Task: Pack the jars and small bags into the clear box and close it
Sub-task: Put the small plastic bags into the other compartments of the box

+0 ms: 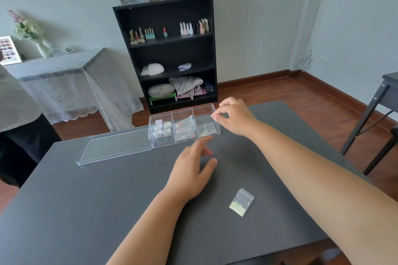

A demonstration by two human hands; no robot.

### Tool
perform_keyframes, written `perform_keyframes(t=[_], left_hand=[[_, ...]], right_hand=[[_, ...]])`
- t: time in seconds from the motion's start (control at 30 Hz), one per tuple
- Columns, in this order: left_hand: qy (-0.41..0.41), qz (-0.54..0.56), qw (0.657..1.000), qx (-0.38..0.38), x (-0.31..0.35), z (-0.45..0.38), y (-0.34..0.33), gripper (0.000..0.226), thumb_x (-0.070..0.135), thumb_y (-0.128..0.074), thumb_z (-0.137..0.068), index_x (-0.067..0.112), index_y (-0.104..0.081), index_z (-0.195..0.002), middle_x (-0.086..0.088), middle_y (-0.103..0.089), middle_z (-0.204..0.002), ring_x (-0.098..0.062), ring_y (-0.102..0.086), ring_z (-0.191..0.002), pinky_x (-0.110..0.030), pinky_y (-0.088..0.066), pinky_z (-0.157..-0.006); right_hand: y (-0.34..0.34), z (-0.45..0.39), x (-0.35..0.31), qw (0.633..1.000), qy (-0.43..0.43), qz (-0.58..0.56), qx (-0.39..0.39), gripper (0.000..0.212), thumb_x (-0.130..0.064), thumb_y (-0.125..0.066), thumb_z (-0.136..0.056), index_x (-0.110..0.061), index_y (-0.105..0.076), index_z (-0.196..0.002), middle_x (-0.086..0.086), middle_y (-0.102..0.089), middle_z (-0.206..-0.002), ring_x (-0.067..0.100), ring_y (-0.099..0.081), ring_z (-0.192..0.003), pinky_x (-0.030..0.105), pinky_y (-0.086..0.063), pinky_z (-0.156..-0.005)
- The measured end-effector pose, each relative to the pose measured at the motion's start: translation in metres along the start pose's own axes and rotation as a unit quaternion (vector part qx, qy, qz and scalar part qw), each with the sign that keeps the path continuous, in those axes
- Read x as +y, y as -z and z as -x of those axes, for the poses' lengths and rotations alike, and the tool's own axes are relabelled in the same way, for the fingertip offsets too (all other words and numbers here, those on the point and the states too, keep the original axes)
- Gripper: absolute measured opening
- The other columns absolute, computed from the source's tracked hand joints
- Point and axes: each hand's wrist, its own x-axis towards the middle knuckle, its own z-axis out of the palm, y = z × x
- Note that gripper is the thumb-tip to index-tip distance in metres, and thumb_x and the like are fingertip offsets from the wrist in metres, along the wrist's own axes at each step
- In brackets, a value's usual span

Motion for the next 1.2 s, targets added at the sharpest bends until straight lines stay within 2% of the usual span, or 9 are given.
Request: perform_keyframes(t=[0.1, 0.2, 0.37, 0.47, 0.53, 0.63, 0.73, 0.97, 1.2], left_hand=[[-0.035, 0.017, 0.996, -0.085, 0.018, 0.014, -0.009, 0.039, 0.044, -0.056, -0.089, 0.037, -0.052, -0.127, 0.015, -0.06, -0.106, -0.007, -0.053, -0.101, -0.022, -0.043, -0.085], [-0.048, -0.013, 0.99, -0.134, 0.031, 0.023, -0.015, 0.043, 0.052, -0.055, -0.088, 0.034, -0.058, -0.127, 0.011, -0.056, -0.112, -0.012, -0.048, -0.102, -0.028, -0.038, -0.096], [-0.029, -0.031, 0.988, -0.148, 0.04, 0.038, -0.017, 0.037, 0.051, -0.064, -0.084, 0.041, -0.063, -0.119, 0.015, -0.049, -0.114, -0.011, -0.04, -0.106, -0.031, -0.035, -0.1], [-0.012, -0.008, 0.99, -0.14, 0.043, 0.043, -0.015, 0.024, 0.045, -0.067, -0.082, 0.041, -0.067, -0.105, 0.019, -0.049, -0.11, -0.009, -0.041, -0.104, -0.027, -0.036, -0.096], [-0.001, 0.021, 0.99, -0.142, 0.045, 0.043, -0.014, 0.021, 0.038, -0.069, -0.081, 0.036, -0.068, -0.102, 0.02, -0.052, -0.102, -0.001, -0.044, -0.094, -0.018, -0.038, -0.086], [0.024, 0.046, 0.983, -0.177, 0.048, 0.04, -0.008, 0.044, 0.028, -0.072, -0.081, 0.038, -0.06, -0.122, 0.015, -0.055, -0.091, -0.001, -0.048, -0.075, -0.011, -0.04, -0.074], [0.036, -0.017, 0.973, -0.228, 0.048, 0.033, -0.001, 0.053, 0.032, -0.07, -0.082, 0.038, -0.052, -0.132, 0.009, -0.054, -0.09, -0.001, -0.05, -0.074, -0.014, -0.042, -0.076], [0.061, -0.036, 0.972, -0.224, 0.048, 0.035, 0.004, 0.02, 0.027, -0.071, -0.081, 0.033, -0.068, -0.099, 0.011, -0.049, -0.095, -0.001, -0.056, -0.076, -0.004, -0.04, -0.067], [0.045, -0.044, 0.98, -0.189, 0.05, 0.036, 0.005, 0.003, 0.028, -0.071, -0.078, 0.028, -0.068, -0.077, 0.011, -0.057, -0.088, 0.002, -0.056, -0.069, -0.011, -0.04, -0.063]], right_hand=[[-0.009, 0.016, 0.008, 0.997, -0.013, -0.082, 0.011, 0.019, -0.032, -0.057, -0.095, -0.027, -0.075, -0.101, -0.002, -0.05, -0.12, 0.014, -0.04, -0.114, 0.029, -0.027, -0.097], [-0.016, 0.025, 0.006, 0.989, -0.019, -0.147, 0.022, 0.02, -0.024, -0.055, -0.096, -0.026, -0.073, -0.104, -0.004, -0.05, -0.116, 0.001, -0.048, -0.094, 0.024, -0.037, -0.09], [-0.024, 0.03, 0.004, 0.986, -0.03, -0.155, 0.044, 0.022, -0.022, -0.053, -0.097, -0.029, -0.072, -0.104, -0.004, -0.053, -0.114, 0.012, -0.05, -0.09, 0.013, -0.036, -0.072], [-0.026, 0.032, 0.005, 0.986, -0.018, -0.155, 0.057, 0.022, -0.022, -0.052, -0.097, -0.03, -0.072, -0.104, -0.004, -0.054, -0.113, 0.01, -0.05, -0.088, 0.01, -0.035, -0.072], [-0.027, 0.032, 0.006, 0.987, -0.016, -0.15, 0.06, 0.023, -0.023, -0.052, -0.098, -0.03, -0.072, -0.105, -0.006, -0.054, -0.111, 0.013, -0.051, -0.089, 0.015, -0.037, -0.074], [-0.028, 0.033, 0.008, 0.987, -0.014, -0.149, 0.063, 0.024, -0.022, -0.052, -0.098, -0.029, -0.072, -0.109, -0.008, -0.054, -0.109, 0.014, -0.051, -0.087, 0.017, -0.038, -0.075], [-0.029, 0.034, 0.009, 0.984, -0.011, -0.162, 0.07, 0.025, -0.021, -0.053, -0.098, -0.029, -0.071, -0.113, -0.011, -0.057, -0.108, 0.014, -0.052, -0.084, 0.011, -0.037, -0.072], [-0.033, 0.034, 0.013, 0.979, -0.015, -0.178, 0.094, 0.029, -0.022, -0.058, -0.096, -0.029, -0.067, -0.122, -0.015, -0.063, -0.103, 0.008, -0.046, -0.066, 0.002, -0.038, -0.065], [-0.032, 0.034, 0.015, 0.979, -0.024, -0.179, 0.095, 0.028, -0.025, -0.06, -0.095, -0.033, -0.068, -0.12, -0.017, -0.063, -0.095, 0.009, -0.04, -0.06, 0.003, -0.036, -0.061]])
